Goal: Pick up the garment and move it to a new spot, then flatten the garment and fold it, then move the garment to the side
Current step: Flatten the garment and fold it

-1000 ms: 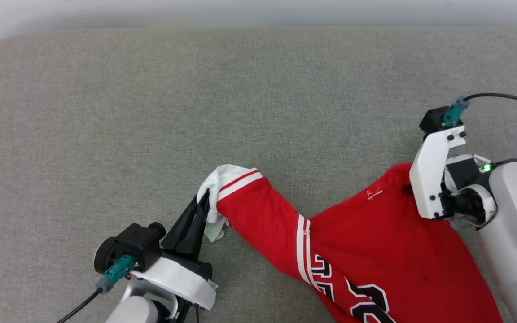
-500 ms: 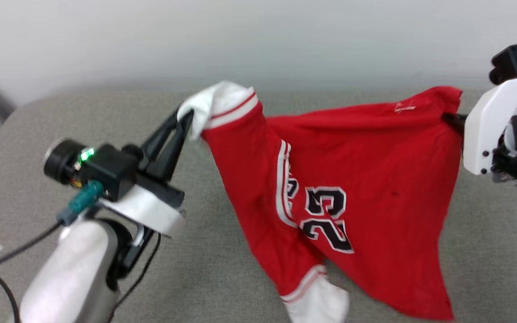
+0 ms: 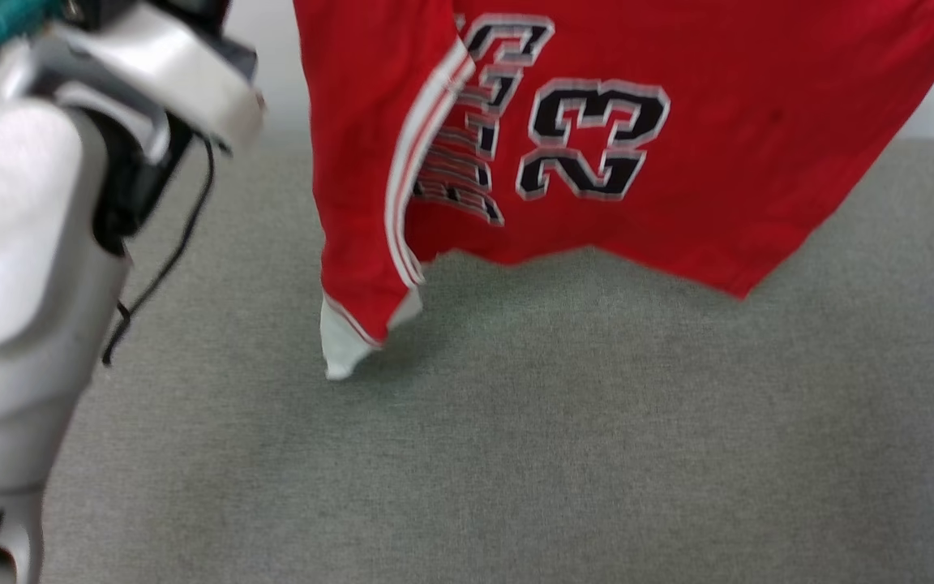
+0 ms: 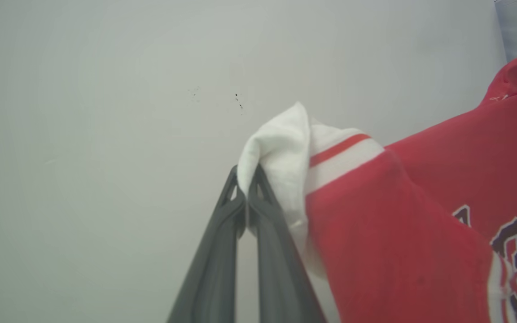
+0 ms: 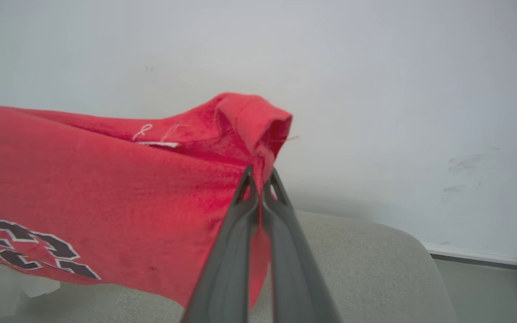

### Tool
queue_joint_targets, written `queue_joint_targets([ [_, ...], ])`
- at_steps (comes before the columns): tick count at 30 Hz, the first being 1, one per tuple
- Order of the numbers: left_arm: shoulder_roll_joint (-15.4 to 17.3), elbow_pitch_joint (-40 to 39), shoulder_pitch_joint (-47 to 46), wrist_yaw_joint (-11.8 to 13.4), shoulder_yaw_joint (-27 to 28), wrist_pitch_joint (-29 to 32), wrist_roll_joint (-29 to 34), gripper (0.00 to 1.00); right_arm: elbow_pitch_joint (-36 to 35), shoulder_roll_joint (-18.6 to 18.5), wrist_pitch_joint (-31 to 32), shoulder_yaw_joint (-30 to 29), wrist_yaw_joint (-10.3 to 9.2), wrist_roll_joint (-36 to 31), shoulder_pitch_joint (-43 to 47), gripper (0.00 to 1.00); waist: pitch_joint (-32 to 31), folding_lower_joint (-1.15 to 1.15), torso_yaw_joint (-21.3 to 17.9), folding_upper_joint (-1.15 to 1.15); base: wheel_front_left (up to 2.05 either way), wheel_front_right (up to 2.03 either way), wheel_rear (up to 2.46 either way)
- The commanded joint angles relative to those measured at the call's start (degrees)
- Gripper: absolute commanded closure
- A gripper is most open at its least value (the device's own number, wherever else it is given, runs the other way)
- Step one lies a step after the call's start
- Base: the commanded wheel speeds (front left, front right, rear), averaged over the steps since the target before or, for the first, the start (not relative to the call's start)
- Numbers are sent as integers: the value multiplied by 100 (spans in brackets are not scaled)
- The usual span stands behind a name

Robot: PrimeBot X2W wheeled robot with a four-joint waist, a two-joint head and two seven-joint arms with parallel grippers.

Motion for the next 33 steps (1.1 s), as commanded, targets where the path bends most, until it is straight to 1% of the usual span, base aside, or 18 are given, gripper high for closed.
queue_joint_targets([
  [1, 32, 123, -170, 3, -19, 9, -13, 100, 30, 31, -50, -17, -4, -67, -143, 100, 272, 1, -58, 0, 0, 0, 0],
  [5, 117, 781, -1222, 5, -215, -3, -142, 100, 199, 150, -305, -71, -4, -246, -817, 100, 854, 1, -175, 0, 0, 0, 0],
  [9, 250, 1368, -2120, 4, -379, -126, -93, 100, 507, 289, -745, -46, -4, -435, -1411, 100, 1381, 1, -324, 0, 0, 0, 0],
  [14, 441, 1897, -3348, 14, -311, -258, 198, 100, 806, 462, -1576, -39, -6, -637, -2447, 100, 2210, 1, -557, 0, 0, 0, 0],
  [17, 491, 2161, -3896, 66, -300, -334, 368, 100, 1019, 572, -2122, 44, -6, -763, -2998, 100, 2622, 1, -664, 0, 0, 0, 0],
  [20, 490, 2384, -4384, 115, -232, -362, 407, 100, 1289, 641, -2562, 190, -6, -836, -3554, 100, 3042, 1, -725, 0, 0, 0, 0],
  [27, 306, 2752, -4823, 336, -22, -440, 205, 100, 2087, 684, -3500, 613, -6, -753, -4318, 100, 3643, 1, -720, 0, 0, 0, 0],
  [33, 201, 2853, -4578, 411, 13, -649, 99, 100, 2585, 671, -3995, 1038, -6, -429, -4410, 100, 3861, 1, -648, 0, 0, 0, 0],
])
